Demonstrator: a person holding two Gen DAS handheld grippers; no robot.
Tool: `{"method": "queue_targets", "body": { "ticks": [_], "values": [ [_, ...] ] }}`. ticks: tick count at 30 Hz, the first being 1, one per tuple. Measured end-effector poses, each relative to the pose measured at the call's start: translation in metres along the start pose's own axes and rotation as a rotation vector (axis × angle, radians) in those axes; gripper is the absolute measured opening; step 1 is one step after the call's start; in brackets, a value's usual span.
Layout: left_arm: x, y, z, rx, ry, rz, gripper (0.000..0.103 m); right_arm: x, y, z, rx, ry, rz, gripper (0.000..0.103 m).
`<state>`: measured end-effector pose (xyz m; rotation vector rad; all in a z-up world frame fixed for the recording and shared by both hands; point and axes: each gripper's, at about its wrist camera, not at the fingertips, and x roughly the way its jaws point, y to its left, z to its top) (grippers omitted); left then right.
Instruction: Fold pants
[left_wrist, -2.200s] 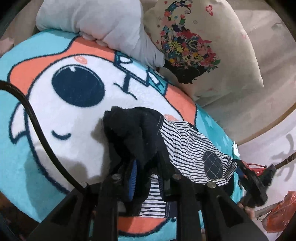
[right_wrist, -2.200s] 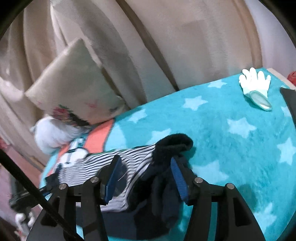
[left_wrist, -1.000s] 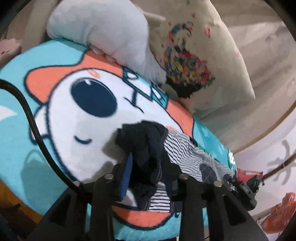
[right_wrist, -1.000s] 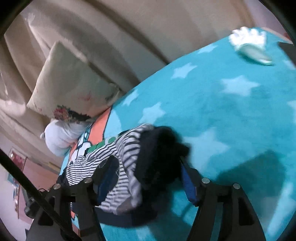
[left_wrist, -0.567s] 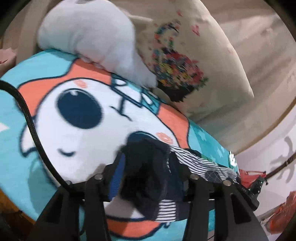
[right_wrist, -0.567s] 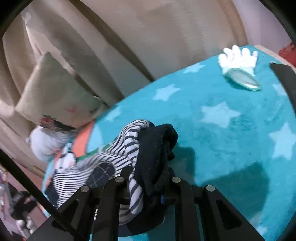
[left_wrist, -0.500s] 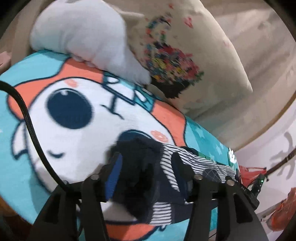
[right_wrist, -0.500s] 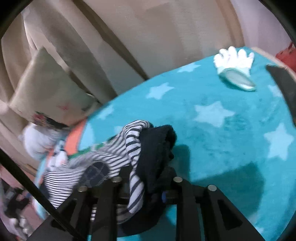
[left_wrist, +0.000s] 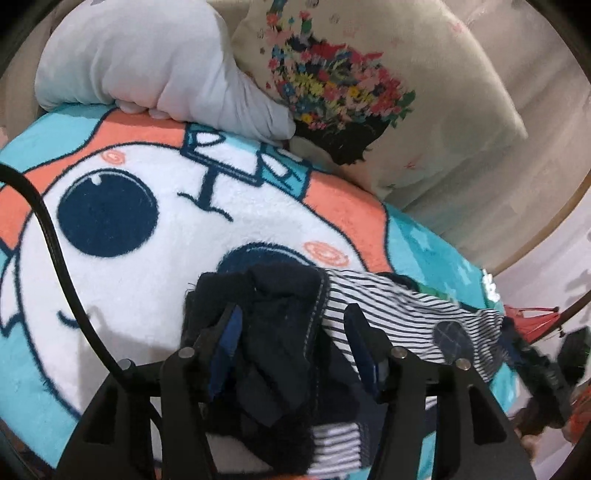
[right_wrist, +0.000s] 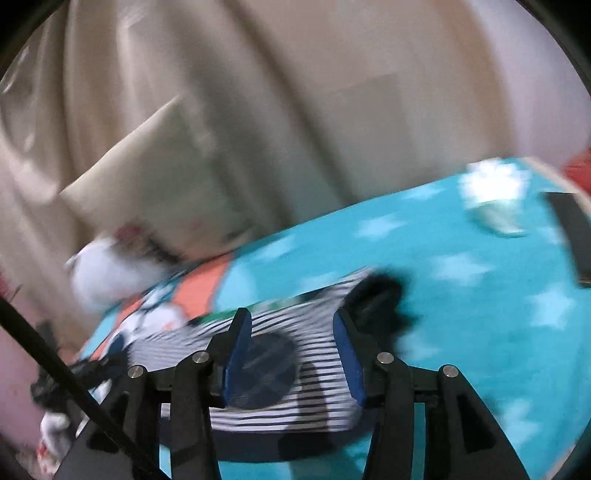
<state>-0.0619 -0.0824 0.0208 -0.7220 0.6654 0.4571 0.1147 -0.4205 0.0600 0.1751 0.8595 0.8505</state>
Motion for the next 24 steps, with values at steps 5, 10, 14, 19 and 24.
{"method": "queue_targets", "body": {
  "ticks": [5,10,14,19,24],
  "values": [
    [-0.026,-0.010,-0.001,0.008,-0.034,-0.013,0.056,0.071,0.036,-0.014,-0.051,0.190,0.195,0.050],
    [-0.034,-0.037,0.003,0.072,-0.039,-0.033,0.063,0.076,-0.009,-0.010,0.080,0.190,0.142,0.042],
    [-0.016,-0.065,0.006,0.122,0.014,-0.070,0.064,0.020,-0.066,0.007,0.138,0.008,-0.165,0.036],
    [0.027,-0.122,0.008,0.221,0.117,-0.156,0.068,-0.055,-0.103,0.005,0.252,-0.164,-0.203,0.064],
    [0.083,-0.195,0.021,0.299,0.232,-0.261,0.069,-0.050,-0.114,-0.010,0.279,-0.064,-0.051,0.064]
  ]
}}
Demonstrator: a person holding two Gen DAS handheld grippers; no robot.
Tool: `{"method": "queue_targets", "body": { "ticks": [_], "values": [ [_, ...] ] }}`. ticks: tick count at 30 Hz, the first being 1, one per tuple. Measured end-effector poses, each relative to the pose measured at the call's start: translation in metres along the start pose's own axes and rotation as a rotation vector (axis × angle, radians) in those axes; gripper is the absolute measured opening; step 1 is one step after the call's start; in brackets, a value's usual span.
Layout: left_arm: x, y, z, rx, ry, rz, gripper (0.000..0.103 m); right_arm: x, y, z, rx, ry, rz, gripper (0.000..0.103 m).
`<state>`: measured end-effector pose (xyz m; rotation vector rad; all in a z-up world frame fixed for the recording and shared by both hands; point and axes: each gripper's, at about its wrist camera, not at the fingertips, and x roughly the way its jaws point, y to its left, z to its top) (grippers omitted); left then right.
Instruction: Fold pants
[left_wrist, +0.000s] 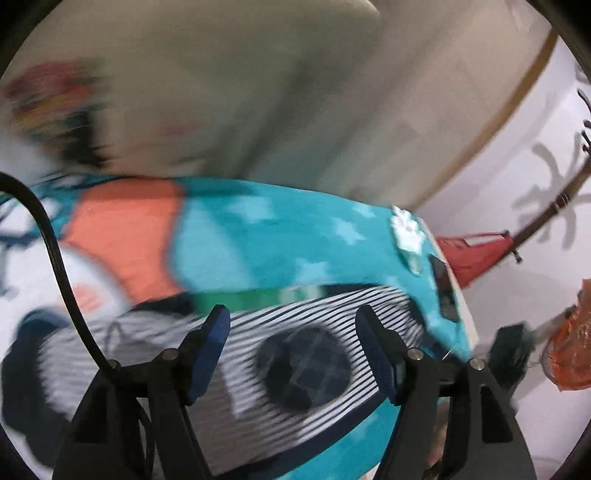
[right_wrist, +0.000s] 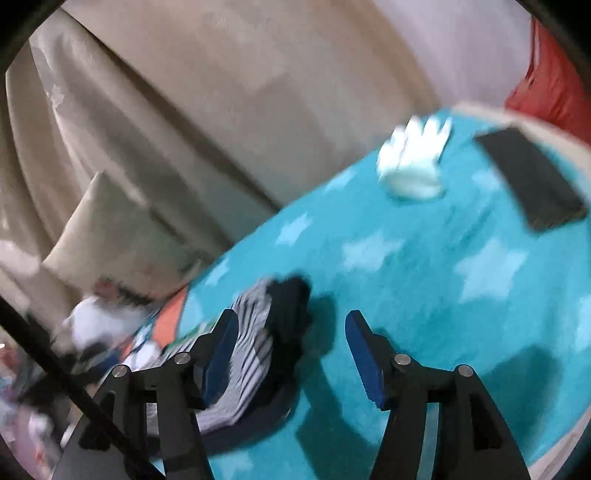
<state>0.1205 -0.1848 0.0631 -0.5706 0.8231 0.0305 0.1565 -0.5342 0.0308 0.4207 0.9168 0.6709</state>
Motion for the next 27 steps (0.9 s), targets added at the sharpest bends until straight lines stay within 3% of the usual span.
{"method": "queue_targets", "body": {
  "ticks": [3,6,10,14,15,16,17,19,22,25,27],
  "values": [
    [0.035,-0.025,0.020,0.023,0.051,-0.053,0.069,0.016,0.011,-0.009,-0.027,0.032,-0.008,0.064],
    [0.080,-0.049,0.033,0.056,0.161,-0.121,0.070,0.020,0.017,-0.009,-0.039,0.040,0.009,0.065],
    [0.126,-0.070,0.037,0.105,0.244,-0.122,0.070,0.032,0.024,-0.013,-0.072,0.075,0.021,0.065],
    [0.160,-0.078,0.033,0.125,0.333,-0.152,0.070,0.038,0.030,-0.018,-0.117,0.053,-0.002,0.065],
    [0.165,-0.079,0.029,0.133,0.361,-0.166,0.059,0.040,0.031,-0.019,-0.125,0.051,-0.003,0.056],
    [0.167,-0.080,0.023,0.152,0.391,-0.175,0.048,0.044,0.031,-0.019,-0.123,0.060,0.003,0.032],
    [0.167,-0.081,0.020,0.164,0.398,-0.167,0.033,0.046,0.029,-0.018,-0.113,0.075,0.014,0.022],
    [0.156,-0.081,0.019,0.176,0.383,-0.174,0.029,0.045,0.028,-0.017,-0.095,0.075,0.050,0.019],
    [0.130,-0.070,0.023,0.110,0.322,-0.223,0.028,0.039,0.042,-0.016,-0.145,0.054,0.077,0.019],
    [0.091,-0.055,0.022,0.080,0.219,-0.190,0.028,0.038,0.068,-0.018,-0.228,0.055,0.106,0.019],
    [0.060,-0.041,0.015,0.058,0.146,-0.133,0.035,0.041,0.088,-0.022,-0.295,0.067,0.113,0.021]
  ]
}}
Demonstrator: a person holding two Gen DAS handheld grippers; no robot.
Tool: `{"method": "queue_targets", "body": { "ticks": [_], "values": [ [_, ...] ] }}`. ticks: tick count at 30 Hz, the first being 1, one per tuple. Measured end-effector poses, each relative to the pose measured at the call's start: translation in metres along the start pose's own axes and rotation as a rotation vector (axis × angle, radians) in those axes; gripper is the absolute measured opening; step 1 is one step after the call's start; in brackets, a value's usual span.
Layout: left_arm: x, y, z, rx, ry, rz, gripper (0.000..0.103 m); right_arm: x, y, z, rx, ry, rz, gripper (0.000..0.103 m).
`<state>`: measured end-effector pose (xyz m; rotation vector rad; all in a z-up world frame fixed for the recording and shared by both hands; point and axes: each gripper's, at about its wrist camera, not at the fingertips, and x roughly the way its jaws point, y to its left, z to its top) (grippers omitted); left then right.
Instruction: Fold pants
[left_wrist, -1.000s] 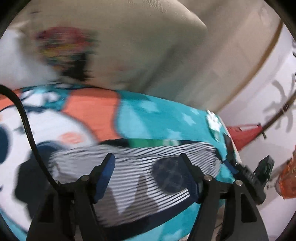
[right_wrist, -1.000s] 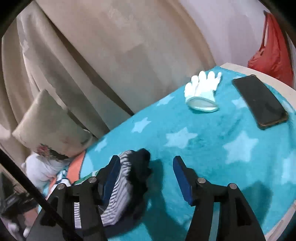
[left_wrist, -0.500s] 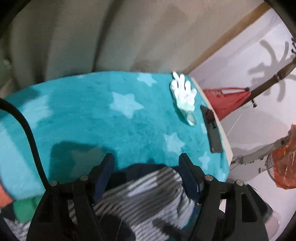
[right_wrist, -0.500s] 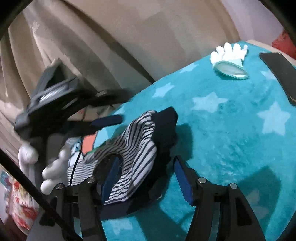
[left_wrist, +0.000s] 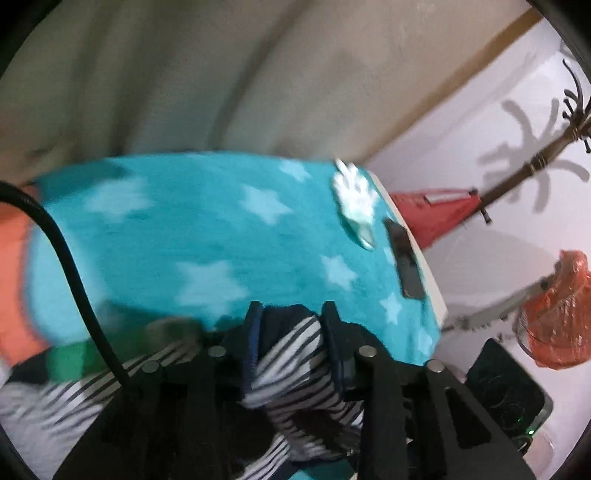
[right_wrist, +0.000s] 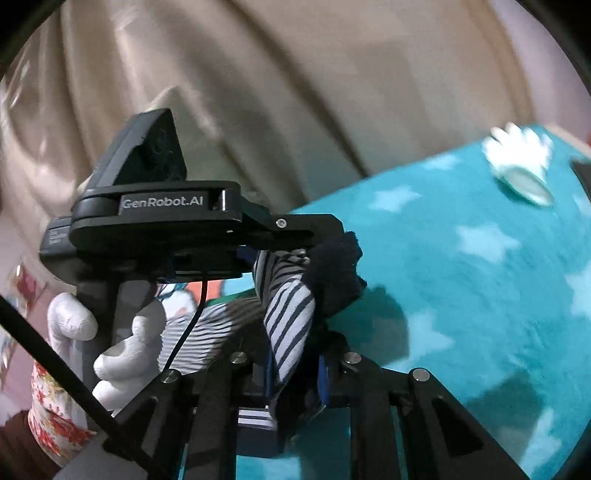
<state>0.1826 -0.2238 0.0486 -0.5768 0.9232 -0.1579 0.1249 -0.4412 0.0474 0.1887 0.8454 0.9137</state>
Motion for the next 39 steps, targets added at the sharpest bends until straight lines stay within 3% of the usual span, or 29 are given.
{"method": "queue_targets", "body": {
  "ticks": [2,6,11,16,20,22,24,25,28,30,33,36,39],
  "values": [
    [-0.029,0.012,-0.014,-0.028,-0.069,0.041,0.042,0.010,0.024,0.000,-0.082,0.025,0.004,0.021],
    [-0.087,0.039,-0.046,-0.070,-0.184,0.109,0.058,0.042,0.061,-0.006,-0.187,0.106,0.020,0.039],
    [-0.149,0.077,-0.088,-0.176,-0.286,0.173,0.063,0.068,0.094,-0.022,-0.241,0.228,0.099,0.045],
    [-0.203,0.108,-0.128,-0.262,-0.411,0.253,0.069,0.032,0.107,-0.004,-0.262,0.150,0.126,0.050],
    [-0.225,0.139,-0.149,-0.348,-0.472,0.297,0.069,0.025,0.102,0.019,-0.194,0.065,-0.007,0.050],
    [-0.230,0.151,-0.157,-0.389,-0.482,0.303,0.069,0.040,0.096,0.023,-0.154,0.094,-0.071,0.033],
    [-0.236,0.157,-0.163,-0.405,-0.491,0.298,0.069,0.063,0.088,0.019,-0.114,0.139,-0.172,0.031],
    [-0.238,0.157,-0.166,-0.404,-0.495,0.296,0.069,0.072,0.084,0.017,-0.091,0.155,-0.171,0.031],
    [-0.242,0.157,-0.172,-0.407,-0.505,0.291,0.069,0.101,0.075,0.007,0.015,0.255,0.037,0.033],
    [-0.244,0.159,-0.174,-0.411,-0.509,0.284,0.069,0.112,0.076,0.002,0.033,0.304,0.128,0.033],
    [-0.241,0.162,-0.175,-0.416,-0.503,0.278,0.070,0.106,0.082,0.002,0.001,0.302,0.172,0.037],
    [-0.236,0.167,-0.174,-0.423,-0.489,0.273,0.070,0.076,0.082,0.013,-0.004,0.243,0.220,0.041],
    [-0.230,0.171,-0.174,-0.429,-0.479,0.264,0.070,0.055,0.083,0.021,-0.024,0.156,0.187,0.044]
  ]
}}
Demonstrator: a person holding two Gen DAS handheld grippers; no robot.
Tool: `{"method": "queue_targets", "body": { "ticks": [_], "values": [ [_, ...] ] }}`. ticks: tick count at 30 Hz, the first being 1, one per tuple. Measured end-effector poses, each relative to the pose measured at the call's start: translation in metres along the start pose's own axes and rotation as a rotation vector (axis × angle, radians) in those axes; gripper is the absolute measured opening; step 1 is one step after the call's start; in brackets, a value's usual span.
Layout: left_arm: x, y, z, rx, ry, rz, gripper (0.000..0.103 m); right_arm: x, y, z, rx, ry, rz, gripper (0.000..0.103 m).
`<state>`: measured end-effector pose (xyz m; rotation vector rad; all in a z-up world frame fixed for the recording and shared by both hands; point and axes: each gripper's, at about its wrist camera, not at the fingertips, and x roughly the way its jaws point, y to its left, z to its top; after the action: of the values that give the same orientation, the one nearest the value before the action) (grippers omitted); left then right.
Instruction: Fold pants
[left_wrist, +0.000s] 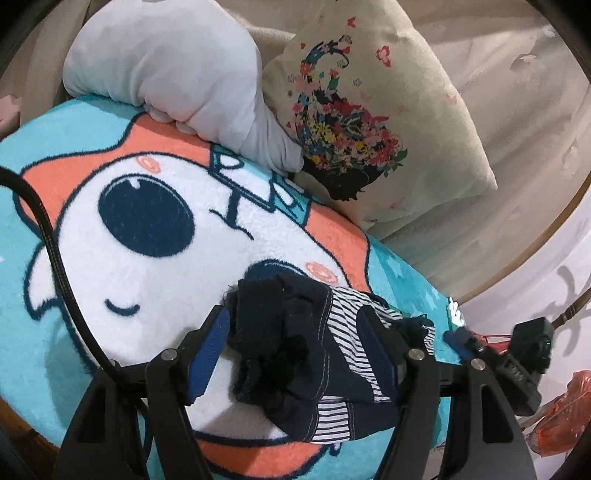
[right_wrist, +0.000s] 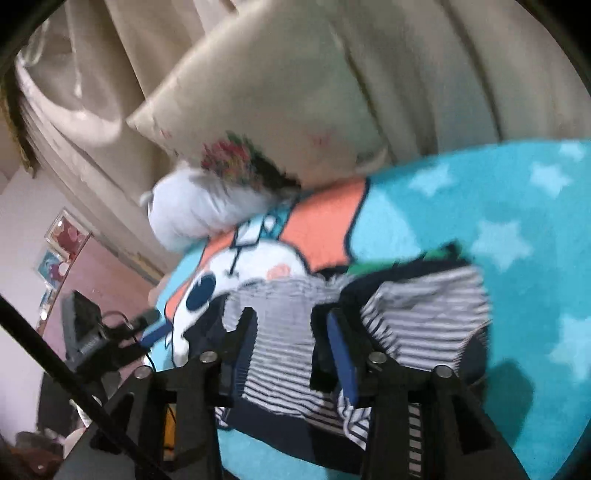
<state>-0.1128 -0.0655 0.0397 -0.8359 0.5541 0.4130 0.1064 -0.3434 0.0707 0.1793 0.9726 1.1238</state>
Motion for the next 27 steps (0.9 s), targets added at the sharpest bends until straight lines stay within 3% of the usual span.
{"method": "queue_targets", "body": {
  "ticks": [3,8,11,14,15,16,18,20,27],
  "values": [
    [0.004,-0.001,-0.002,-0.002,0.011,-0.002,0.070,0.005,0.000,0.000,0.003,0.007,-0.033,0.044],
    [0.001,0.004,-0.001,-0.020,0.008,0.005,0.070,0.060,-0.019,-0.021,0.058,0.171,-0.107,0.044],
    [0.000,0.013,0.005,-0.049,-0.003,0.009,0.071,0.040,-0.003,-0.019,0.003,0.080,-0.162,0.044],
    [0.007,0.023,0.010,-0.100,0.007,-0.016,0.075,0.010,0.038,-0.019,-0.131,-0.031,-0.156,0.050],
    [0.011,0.026,0.011,-0.110,0.018,-0.026,0.075,0.008,0.053,-0.022,-0.179,-0.041,-0.140,0.059],
    [0.018,0.027,0.012,-0.122,0.039,-0.039,0.075,0.013,0.065,-0.027,-0.216,-0.025,-0.113,0.066],
    [0.028,0.029,0.013,-0.136,0.071,-0.053,0.076,0.036,0.091,-0.041,-0.305,0.074,-0.059,0.066],
    [0.039,0.030,0.013,-0.154,0.116,-0.088,0.079,0.059,0.110,-0.056,-0.384,0.136,-0.064,0.066],
    [0.062,0.035,0.015,-0.203,0.214,-0.204,0.083,0.111,0.154,-0.095,-0.592,0.199,-0.103,0.068]
  ]
}}
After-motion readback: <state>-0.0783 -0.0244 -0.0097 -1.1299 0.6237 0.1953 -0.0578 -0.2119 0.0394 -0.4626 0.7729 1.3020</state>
